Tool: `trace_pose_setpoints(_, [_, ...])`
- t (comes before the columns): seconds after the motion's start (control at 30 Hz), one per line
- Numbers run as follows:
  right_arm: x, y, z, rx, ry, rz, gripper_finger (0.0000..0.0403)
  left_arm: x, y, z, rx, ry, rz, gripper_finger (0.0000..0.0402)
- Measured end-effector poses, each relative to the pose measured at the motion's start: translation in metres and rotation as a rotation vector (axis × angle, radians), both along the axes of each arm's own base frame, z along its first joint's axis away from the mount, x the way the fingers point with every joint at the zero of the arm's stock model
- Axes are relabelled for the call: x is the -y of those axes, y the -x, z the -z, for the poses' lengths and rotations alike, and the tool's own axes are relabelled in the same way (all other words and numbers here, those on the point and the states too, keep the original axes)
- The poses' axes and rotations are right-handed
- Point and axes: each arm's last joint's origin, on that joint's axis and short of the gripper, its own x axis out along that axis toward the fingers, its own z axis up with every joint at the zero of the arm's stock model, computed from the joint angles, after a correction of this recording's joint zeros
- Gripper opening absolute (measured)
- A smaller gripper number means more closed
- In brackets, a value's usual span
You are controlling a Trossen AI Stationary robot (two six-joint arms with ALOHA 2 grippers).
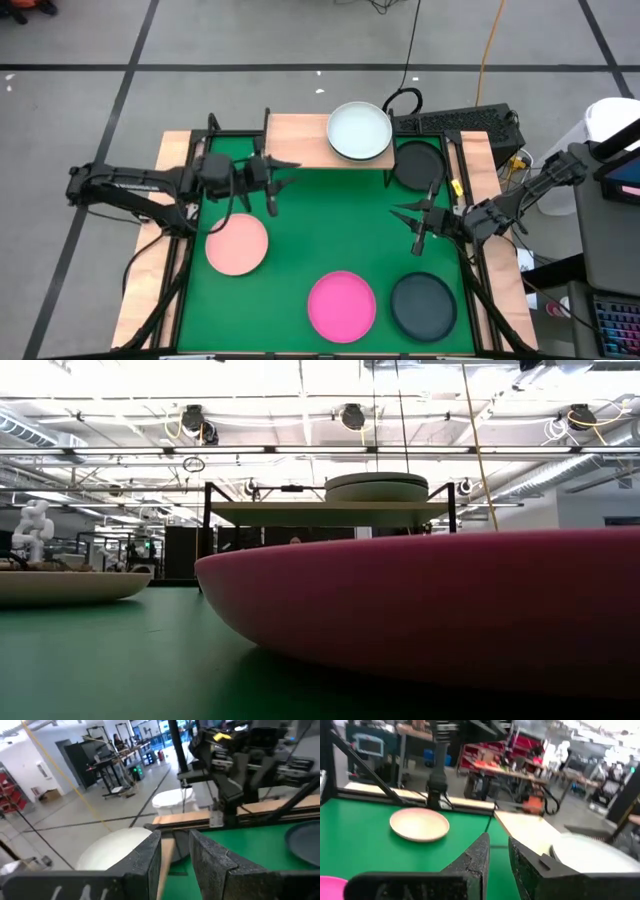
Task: Place and stack plates onto a shelf
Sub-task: Put the dark blue plate on the shelf
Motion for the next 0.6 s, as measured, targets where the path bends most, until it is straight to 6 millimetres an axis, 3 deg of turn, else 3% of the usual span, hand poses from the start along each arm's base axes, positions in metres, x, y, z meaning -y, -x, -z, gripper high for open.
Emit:
trace_pose_setpoints(0.33, [0.017,-0.004,-0.009,-0.153,-0.133,0.019,0.0055,0.008,0.011,0.051,0.215,0.12,0.037,0.0108])
trace_pose_setpoints(0.5, [0.032,-0.004,0.002,-0.313,-0.303,0.029,0.0055,0.013,0.007,0.071,0.258,0.149,0.059,0.0108])
trace_pose_setpoints(0.6, [0.037,-0.004,0.015,-0.462,-0.387,-0.013,0.0055,0.013,0.005,0.07,0.277,0.141,0.062,0.0108])
